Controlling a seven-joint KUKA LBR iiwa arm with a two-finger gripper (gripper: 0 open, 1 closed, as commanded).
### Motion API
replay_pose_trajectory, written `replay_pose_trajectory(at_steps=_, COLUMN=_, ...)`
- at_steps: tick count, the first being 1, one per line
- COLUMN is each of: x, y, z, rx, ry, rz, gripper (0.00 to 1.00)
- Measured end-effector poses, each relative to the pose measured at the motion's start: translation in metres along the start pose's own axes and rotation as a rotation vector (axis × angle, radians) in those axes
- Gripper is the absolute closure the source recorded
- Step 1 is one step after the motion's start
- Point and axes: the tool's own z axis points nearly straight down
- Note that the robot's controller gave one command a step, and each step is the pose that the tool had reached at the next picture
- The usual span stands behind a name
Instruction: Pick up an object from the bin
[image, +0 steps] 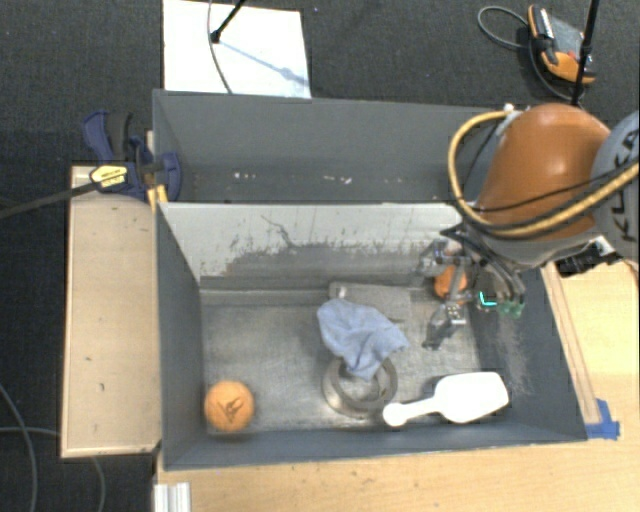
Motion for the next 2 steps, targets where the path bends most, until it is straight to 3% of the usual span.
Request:
replay_pose_trajectory(at_steps=1, x=-0.002, y=0.0, z=-0.005, rx=0.0, ry=-0.009, rz=0.0, gripper=0.0)
replay_pose_trajectory(at_steps=2, x=-0.002, y=0.031, z=0.063, rx=-0.001, ry=-0.013, rz=0.028, gripper=0.0)
